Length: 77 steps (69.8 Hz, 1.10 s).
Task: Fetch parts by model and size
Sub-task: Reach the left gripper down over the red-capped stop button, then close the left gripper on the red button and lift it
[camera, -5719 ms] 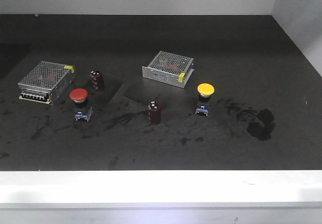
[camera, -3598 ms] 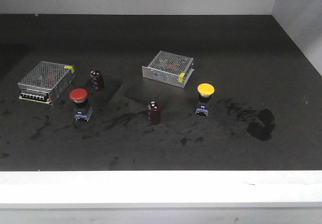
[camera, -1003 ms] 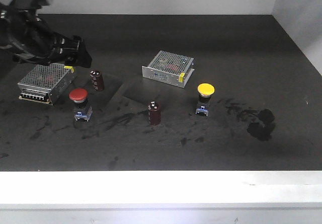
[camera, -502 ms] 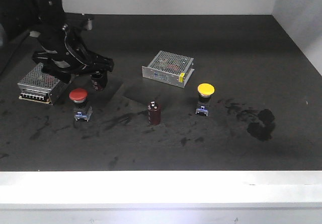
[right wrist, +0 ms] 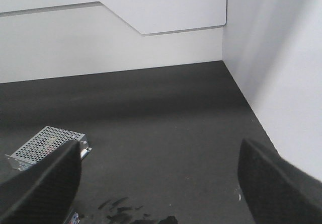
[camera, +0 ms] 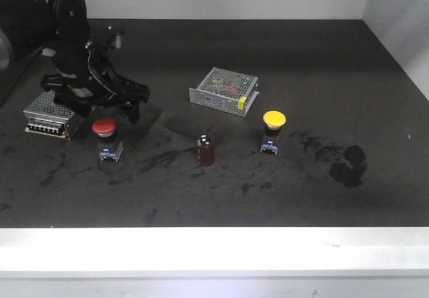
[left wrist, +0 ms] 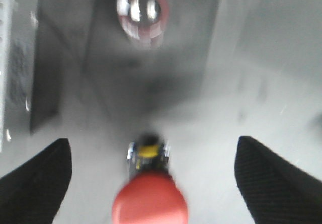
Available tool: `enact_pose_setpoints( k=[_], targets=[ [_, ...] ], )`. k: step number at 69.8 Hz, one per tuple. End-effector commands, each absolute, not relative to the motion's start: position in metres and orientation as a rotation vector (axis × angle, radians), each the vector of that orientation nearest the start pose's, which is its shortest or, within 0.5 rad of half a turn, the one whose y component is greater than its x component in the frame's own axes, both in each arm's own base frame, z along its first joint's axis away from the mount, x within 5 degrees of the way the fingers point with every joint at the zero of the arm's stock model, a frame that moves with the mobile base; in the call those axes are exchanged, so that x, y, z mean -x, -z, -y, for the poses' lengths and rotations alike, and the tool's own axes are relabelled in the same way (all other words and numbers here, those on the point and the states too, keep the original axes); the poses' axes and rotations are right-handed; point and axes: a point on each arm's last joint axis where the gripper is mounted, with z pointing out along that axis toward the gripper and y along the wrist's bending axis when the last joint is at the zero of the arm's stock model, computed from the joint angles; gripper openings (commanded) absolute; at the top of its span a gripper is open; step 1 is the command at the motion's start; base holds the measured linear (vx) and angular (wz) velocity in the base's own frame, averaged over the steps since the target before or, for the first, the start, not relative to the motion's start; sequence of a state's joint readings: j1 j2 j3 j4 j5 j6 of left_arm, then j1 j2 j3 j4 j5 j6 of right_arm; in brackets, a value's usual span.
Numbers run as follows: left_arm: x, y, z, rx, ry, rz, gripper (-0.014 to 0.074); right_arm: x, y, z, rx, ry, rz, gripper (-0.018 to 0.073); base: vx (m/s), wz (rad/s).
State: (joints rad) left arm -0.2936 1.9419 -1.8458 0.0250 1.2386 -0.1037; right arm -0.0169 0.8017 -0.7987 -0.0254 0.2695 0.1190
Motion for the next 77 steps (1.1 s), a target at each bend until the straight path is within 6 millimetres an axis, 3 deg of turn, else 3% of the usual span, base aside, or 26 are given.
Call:
enact_pose_setpoints(
  k=[1,25,50,77],
  targets=[
    [-0.382,-0.335,0.112,-0.279,0.032,-2.741,0.0608,-0.168,-0.396,0.004,-0.087,-0.041,-1.653,0.0594,0.00,0.00],
    [-0.380,-0.328,0.113,-0.270,0.042,-2.765,0.0607,-0.168,-0.396,0.004,-0.087,-0.041,-1.658,0.0594,0.00,0.00],
    [-0.396,-0.287,0.121,-0.273,0.061,-2.875,0.0596,-0.168,-0.393,0.004,-0.089,-0.040,-1.678,0.0594,0.00,0.00],
    [-0.398,-0.281,0.121,-0.274,0.060,-2.886,0.0540,-0.168,-0.393,0.004,-0.089,-0.040,-1.678,0.0594,0.00,0.00]
  ],
)
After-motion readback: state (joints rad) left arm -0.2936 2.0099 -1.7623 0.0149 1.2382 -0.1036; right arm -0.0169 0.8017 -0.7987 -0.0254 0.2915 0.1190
